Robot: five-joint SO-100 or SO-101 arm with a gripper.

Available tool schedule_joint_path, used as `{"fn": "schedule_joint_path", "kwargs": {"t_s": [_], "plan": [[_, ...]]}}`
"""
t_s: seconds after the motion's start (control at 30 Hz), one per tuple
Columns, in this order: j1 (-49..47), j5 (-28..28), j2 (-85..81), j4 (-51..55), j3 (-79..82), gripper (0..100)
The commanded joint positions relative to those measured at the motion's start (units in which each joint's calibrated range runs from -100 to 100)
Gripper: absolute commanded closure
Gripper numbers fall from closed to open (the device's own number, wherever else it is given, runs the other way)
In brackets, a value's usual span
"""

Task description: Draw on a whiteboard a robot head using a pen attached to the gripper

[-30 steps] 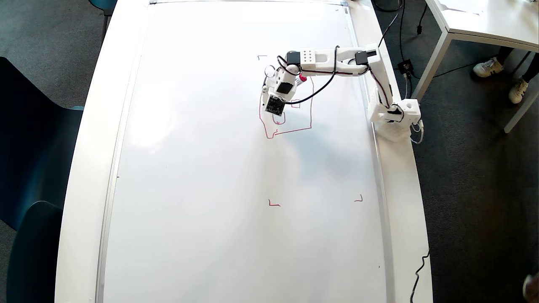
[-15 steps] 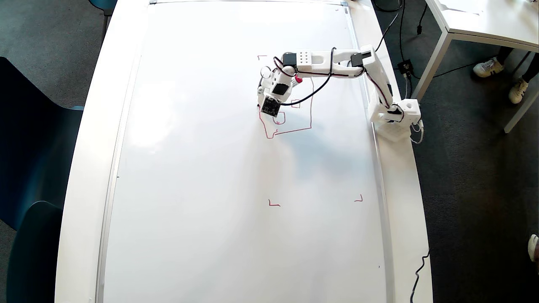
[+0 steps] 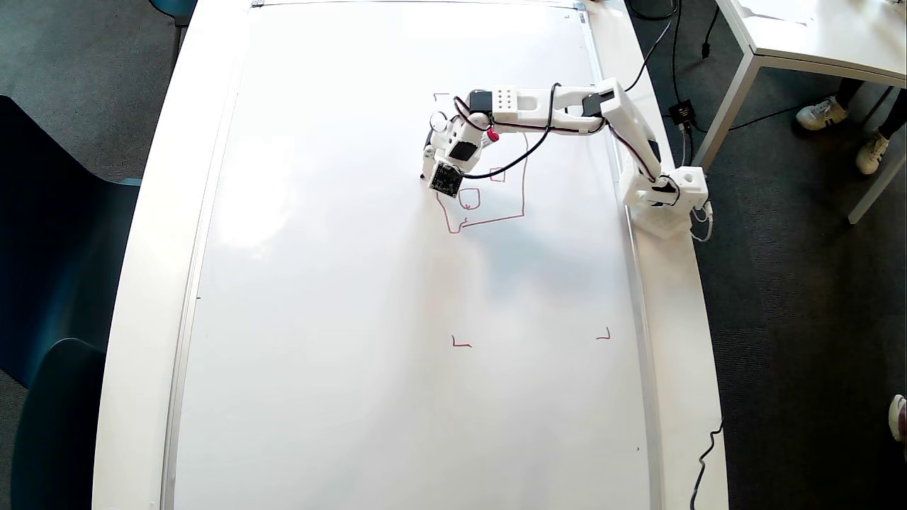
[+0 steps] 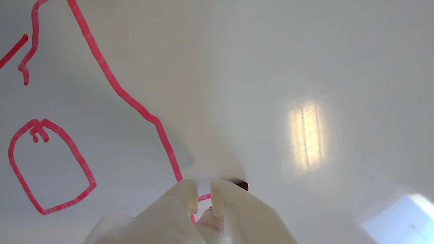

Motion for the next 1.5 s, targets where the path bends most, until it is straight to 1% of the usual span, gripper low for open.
{"fn": "schedule_joint_path", "kwargs": {"t_s": [0.0, 0.5, 0.87, 1.1, 1.37, 1.47], "plan": [[0.2, 0.4, 0.1, 0.1, -1.2, 99], [-4.0, -0.2, 0.1, 0.1, -1.1, 99], [-3.6, -0.2, 2.2, 0.0, -4.8, 99], [-1.8, 0.2, 4.8, 0.0, -9.4, 99], [1.5, 0.3, 4.9, 0.0, -9.4, 99], [2.9, 1.4, 4.9, 0.0, -9.4, 99]]}}
